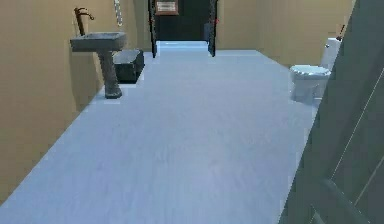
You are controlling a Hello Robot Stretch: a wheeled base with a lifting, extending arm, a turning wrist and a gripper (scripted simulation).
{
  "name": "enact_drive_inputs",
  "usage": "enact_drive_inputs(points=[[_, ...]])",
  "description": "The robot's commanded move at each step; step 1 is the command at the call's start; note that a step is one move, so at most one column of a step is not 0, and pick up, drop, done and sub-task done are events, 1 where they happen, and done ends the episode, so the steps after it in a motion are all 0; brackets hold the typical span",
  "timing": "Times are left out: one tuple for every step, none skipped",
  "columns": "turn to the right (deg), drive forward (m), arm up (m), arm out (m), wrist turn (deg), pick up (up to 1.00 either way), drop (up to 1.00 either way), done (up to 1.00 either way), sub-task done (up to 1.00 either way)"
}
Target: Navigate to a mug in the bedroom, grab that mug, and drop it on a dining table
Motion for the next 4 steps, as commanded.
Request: enact_drive_inputs(points=[[0.0,1.00,0.00,0.00,0.0,0.00,0.00,0.00,0.00],[0.0,1.00,0.00,0.00,0.0,0.00,0.00,0.00,0.00],[0.0,1.00,0.00,0.00,0.0,0.00,0.00,0.00,0.00],[0.0,1.00,0.00,0.00,0.0,0.00,0.00,0.00,0.00]])
